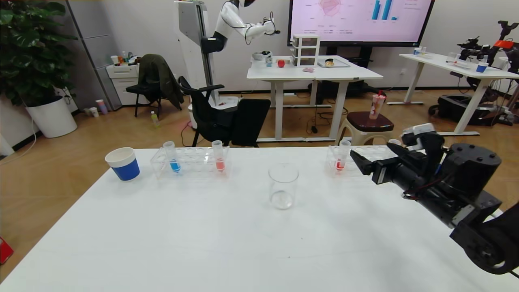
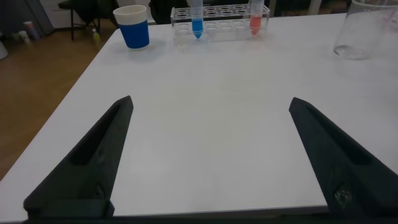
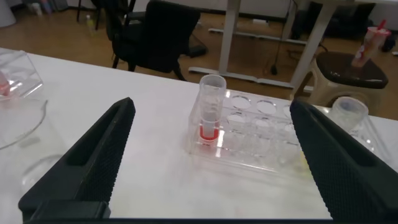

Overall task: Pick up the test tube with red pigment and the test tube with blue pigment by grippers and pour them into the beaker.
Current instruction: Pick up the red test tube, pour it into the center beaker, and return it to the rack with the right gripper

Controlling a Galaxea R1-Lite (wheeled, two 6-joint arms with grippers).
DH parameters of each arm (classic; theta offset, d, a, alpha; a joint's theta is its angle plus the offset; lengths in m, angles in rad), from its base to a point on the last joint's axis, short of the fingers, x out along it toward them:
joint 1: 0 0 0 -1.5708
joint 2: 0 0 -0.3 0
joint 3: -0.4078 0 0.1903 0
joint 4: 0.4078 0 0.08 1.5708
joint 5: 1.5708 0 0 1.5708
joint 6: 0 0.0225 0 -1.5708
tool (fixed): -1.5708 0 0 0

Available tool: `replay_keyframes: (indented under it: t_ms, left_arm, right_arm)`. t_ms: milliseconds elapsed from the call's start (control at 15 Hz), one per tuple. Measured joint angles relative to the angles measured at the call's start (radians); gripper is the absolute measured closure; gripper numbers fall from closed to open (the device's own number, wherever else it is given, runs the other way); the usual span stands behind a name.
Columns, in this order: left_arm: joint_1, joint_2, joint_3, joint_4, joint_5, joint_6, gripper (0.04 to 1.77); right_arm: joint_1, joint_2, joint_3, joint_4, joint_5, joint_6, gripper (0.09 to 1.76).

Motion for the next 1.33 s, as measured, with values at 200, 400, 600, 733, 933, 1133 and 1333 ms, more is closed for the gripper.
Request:
replay_keyframes:
  t_ms: [200, 400, 600, 733, 933, 1133, 1333]
  left_arm:
    - [0.000, 0.000, 0.000, 0.000, 0.000, -0.001, 0.06]
    - [0.000, 0.000, 0.000, 0.000, 0.000, 0.000, 0.06]
    - [0.000, 0.000, 0.000, 0.000, 0.000, 0.000, 0.06]
    - [0.000, 0.000, 0.000, 0.000, 0.000, 0.000, 0.06]
    - [0.000, 0.000, 0.000, 0.000, 0.000, 0.000, 0.06]
    - [0.000, 0.000, 0.000, 0.000, 0.000, 0.000, 0.06]
    - [0.000, 0.000, 0.000, 0.000, 0.000, 0.000, 0.06]
  right_arm:
    - [0.003, 0.139, -0.024, -0.104, -0.028, 0.000, 0.11]
    - [0.008, 0.241, -0.092, -0.137, -0.051, 0.000, 0.11]
    - [0.009, 0.317, -0.194, -0.136, -0.061, -0.001, 0.11]
    - [0.008, 0.369, -0.280, -0.131, -0.064, -0.003, 0.11]
    - [0.001, 0.448, -0.411, -0.129, -0.068, -0.003, 0.11]
    - [-0.004, 0.499, -0.495, -0.109, -0.067, -0.005, 0.11]
    - [-0.008, 0.521, -0.534, -0.084, -0.067, -0.004, 0.11]
